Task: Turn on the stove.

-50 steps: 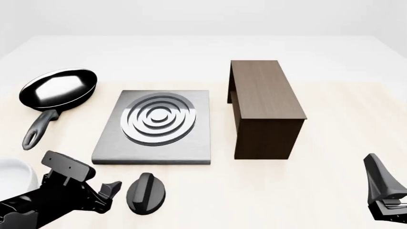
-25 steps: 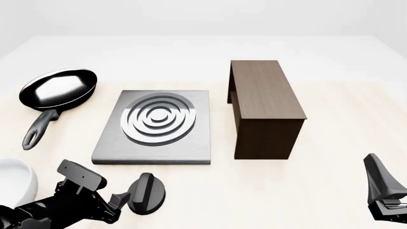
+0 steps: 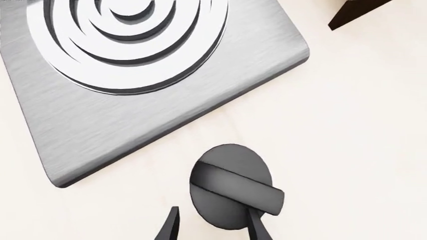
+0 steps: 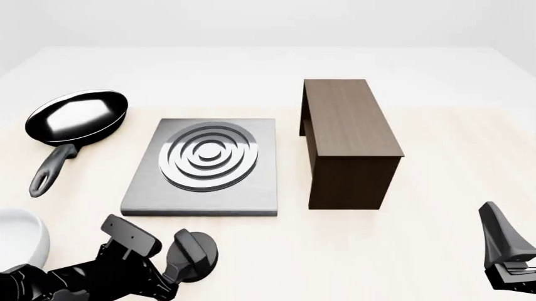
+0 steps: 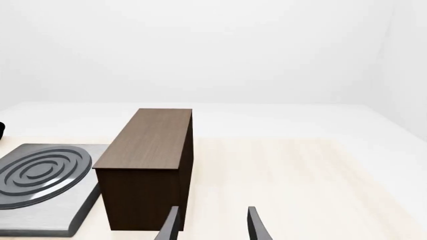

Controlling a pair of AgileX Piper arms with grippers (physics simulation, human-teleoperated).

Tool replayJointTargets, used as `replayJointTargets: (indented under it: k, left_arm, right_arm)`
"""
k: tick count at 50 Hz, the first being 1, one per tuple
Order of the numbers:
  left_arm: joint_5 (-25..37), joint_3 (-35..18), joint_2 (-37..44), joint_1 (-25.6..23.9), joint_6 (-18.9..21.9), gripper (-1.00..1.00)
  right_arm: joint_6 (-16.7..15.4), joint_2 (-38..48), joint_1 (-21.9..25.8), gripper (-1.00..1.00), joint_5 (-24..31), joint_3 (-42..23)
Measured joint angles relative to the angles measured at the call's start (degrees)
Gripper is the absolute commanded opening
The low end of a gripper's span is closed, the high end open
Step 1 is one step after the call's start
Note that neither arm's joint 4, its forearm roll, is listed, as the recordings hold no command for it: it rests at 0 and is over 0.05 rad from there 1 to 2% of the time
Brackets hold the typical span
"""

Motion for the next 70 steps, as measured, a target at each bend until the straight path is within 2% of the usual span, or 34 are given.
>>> replayJointTargets:
  k: [21,43,59,63,70]
  left_arm:
    - [-0.9,-1.2,2.0,-3.0,-1.6,1.00]
    - [-0.4,0.5,-0.2,-1.4,-1.1,1.00]
    - [5.2,1.7,-9.5,5.5,2.1,1.00]
    - [9.4,0.4,-14.3,8.4,3.1,1.00]
    - [15.6,-5.9,-19.0,16.0,4.1,1.00]
  right_arm:
    - [0.0,0.0,0.0,1.00,0.0,0.0]
    - [0.0,0.0,0.0,1.00,0.0,0.0]
    - [-0.1,0.0,0.0,1.00,0.0,0.0]
    - [-0.1,0.0,0.0,1.00,0.0,0.0]
    - [-0.1,0.0,0.1,1.00,0.0,0.0]
